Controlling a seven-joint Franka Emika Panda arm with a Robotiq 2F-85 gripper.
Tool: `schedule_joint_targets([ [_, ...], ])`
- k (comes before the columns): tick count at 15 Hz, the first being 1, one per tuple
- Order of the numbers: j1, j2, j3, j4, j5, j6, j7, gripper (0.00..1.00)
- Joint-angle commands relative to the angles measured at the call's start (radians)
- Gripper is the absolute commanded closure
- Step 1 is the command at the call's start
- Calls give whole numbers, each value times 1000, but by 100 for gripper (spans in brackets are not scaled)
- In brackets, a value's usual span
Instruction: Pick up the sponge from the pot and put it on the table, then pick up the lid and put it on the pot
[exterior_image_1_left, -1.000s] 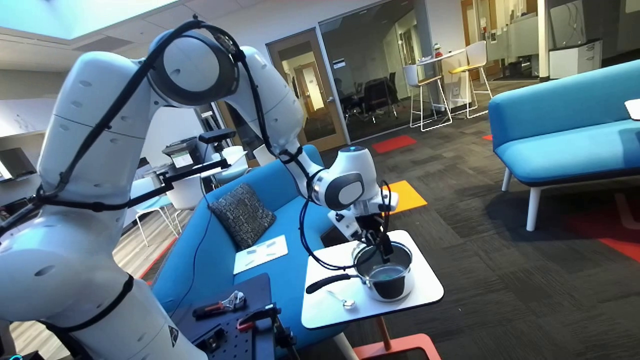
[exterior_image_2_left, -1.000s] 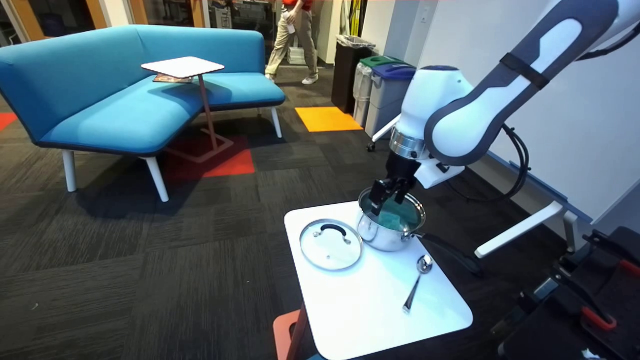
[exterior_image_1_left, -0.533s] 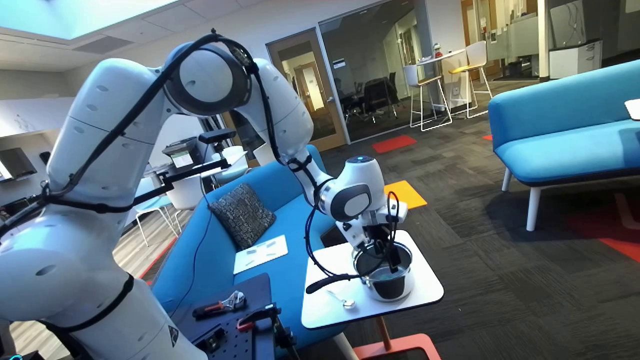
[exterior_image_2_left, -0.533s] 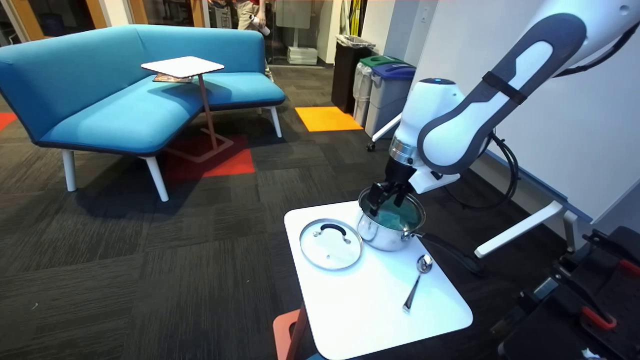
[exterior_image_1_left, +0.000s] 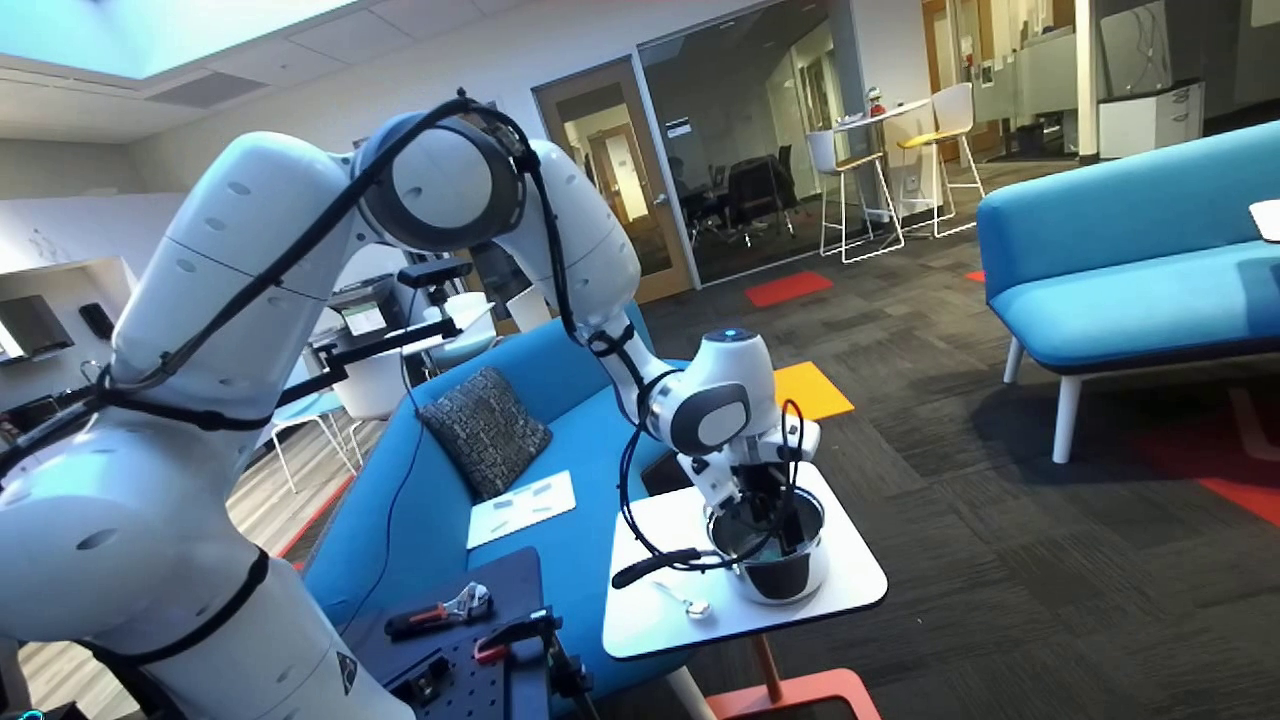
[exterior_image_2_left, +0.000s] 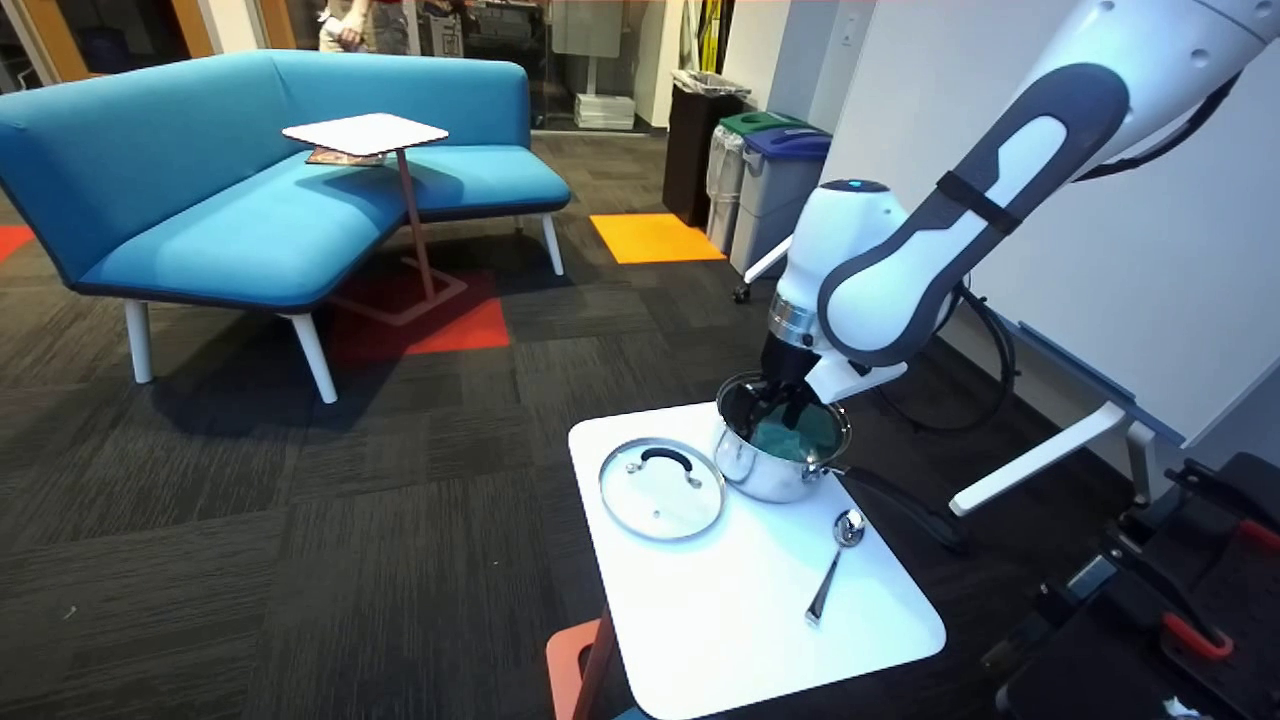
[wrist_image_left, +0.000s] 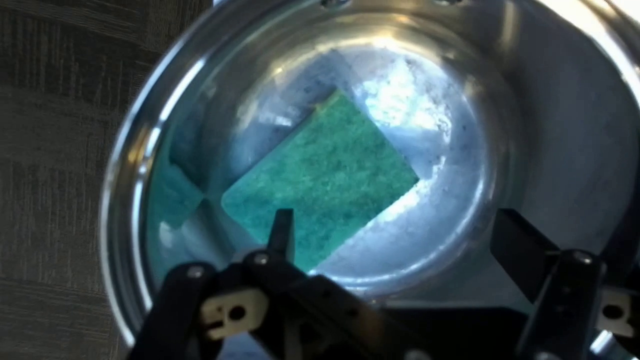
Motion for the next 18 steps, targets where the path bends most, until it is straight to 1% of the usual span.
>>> schedule_joint_targets([
  [1,35,40,-26,70,14,-78,32,0],
  [4,66,56,-59,106,4,-128,69,0],
  [5,73,63,-66,119,3,-143,82,2],
  [6,79,71,-72,131,2,-155,92,26],
  [8,88,84,-80,152,0,-175,105,29],
  [14,95,103,-93,181,-2,-197,125,75],
  [16,95,99,-97,182,-4,-207,127,88],
  [17,95,94,-99,178,-5,-208,126,96],
  [18,95,87,-101,174,-6,-209,127,99],
])
